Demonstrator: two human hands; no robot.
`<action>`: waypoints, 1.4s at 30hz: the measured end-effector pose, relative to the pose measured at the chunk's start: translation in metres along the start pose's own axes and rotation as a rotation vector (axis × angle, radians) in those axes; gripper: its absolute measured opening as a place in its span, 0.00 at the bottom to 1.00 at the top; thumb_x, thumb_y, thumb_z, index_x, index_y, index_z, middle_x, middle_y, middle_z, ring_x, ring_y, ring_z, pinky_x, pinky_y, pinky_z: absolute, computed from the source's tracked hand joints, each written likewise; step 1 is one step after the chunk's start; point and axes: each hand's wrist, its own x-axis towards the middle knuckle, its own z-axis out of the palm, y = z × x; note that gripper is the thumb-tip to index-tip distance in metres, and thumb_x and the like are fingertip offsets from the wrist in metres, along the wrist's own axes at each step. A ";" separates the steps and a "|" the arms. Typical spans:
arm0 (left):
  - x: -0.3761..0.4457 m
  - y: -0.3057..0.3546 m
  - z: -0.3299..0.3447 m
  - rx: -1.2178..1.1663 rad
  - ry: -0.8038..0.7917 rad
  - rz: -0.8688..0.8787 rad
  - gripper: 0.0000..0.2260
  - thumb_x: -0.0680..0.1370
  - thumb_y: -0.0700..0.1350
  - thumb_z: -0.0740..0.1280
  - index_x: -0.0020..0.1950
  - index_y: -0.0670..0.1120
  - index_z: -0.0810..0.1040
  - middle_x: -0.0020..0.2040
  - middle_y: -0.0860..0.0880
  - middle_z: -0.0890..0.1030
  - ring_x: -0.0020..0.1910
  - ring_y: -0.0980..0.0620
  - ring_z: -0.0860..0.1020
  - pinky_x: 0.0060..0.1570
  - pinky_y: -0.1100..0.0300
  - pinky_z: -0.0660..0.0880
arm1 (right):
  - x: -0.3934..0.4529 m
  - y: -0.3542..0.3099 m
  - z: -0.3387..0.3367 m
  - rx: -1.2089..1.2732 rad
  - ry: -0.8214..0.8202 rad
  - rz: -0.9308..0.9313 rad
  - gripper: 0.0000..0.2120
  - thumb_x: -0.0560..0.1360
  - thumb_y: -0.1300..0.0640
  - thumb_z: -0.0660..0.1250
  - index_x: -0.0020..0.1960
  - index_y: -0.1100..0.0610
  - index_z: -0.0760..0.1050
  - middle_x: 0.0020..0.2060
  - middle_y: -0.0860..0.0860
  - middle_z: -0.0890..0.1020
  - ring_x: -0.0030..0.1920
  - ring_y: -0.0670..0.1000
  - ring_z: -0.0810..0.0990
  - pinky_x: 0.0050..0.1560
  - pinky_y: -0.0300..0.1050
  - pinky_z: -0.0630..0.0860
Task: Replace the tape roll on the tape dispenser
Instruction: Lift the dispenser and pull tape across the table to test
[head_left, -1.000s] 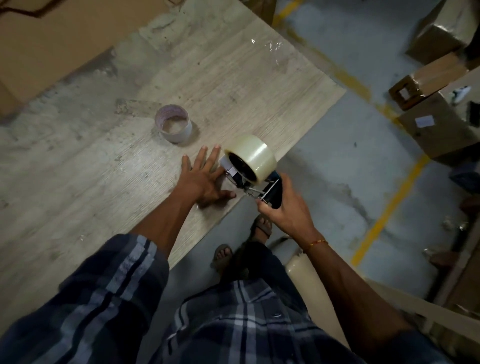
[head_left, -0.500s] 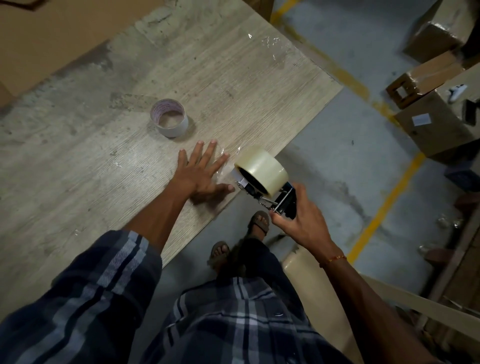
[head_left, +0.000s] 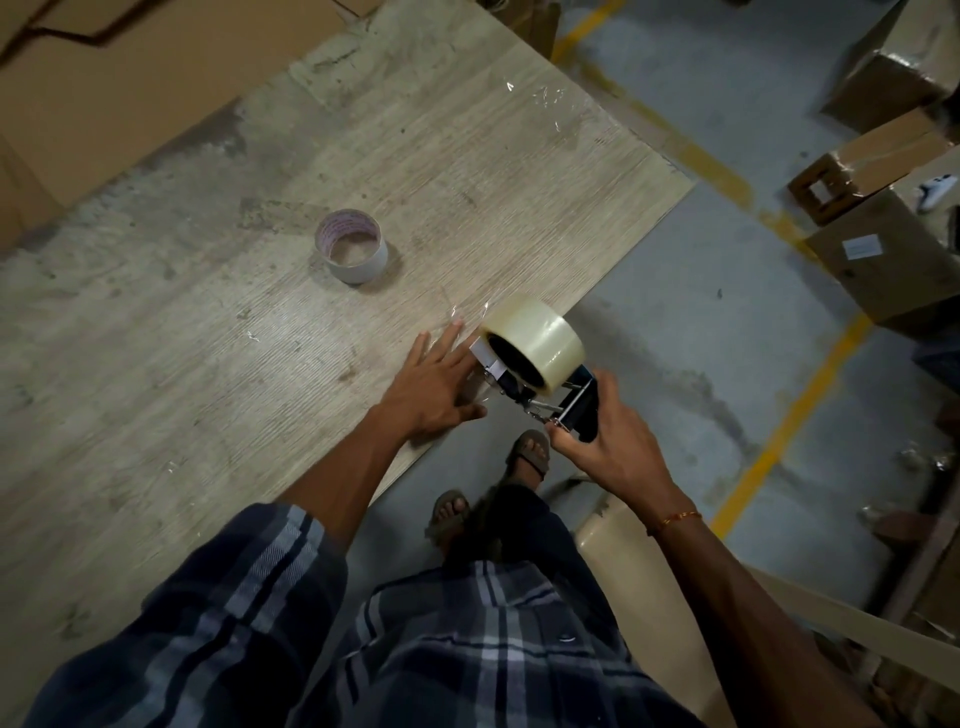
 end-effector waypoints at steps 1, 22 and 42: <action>0.001 0.001 -0.001 -0.018 -0.003 -0.008 0.42 0.76 0.63 0.66 0.81 0.51 0.47 0.82 0.51 0.46 0.80 0.47 0.38 0.77 0.39 0.41 | 0.000 0.001 0.000 0.000 -0.001 -0.003 0.34 0.73 0.41 0.71 0.71 0.48 0.58 0.38 0.45 0.76 0.34 0.46 0.77 0.31 0.40 0.70; 0.002 0.041 -0.001 0.196 -0.012 -0.150 0.34 0.75 0.42 0.64 0.78 0.57 0.55 0.82 0.45 0.41 0.78 0.34 0.37 0.69 0.25 0.41 | -0.020 0.007 -0.014 0.002 -0.013 0.039 0.37 0.65 0.29 0.62 0.68 0.45 0.58 0.37 0.47 0.78 0.34 0.49 0.78 0.33 0.48 0.76; -0.012 0.045 0.006 -0.134 0.012 -0.172 0.32 0.79 0.51 0.64 0.80 0.50 0.54 0.81 0.41 0.41 0.79 0.39 0.38 0.76 0.41 0.45 | -0.001 0.009 -0.025 0.085 -0.167 0.150 0.29 0.72 0.39 0.71 0.65 0.48 0.61 0.45 0.44 0.77 0.42 0.44 0.77 0.36 0.44 0.71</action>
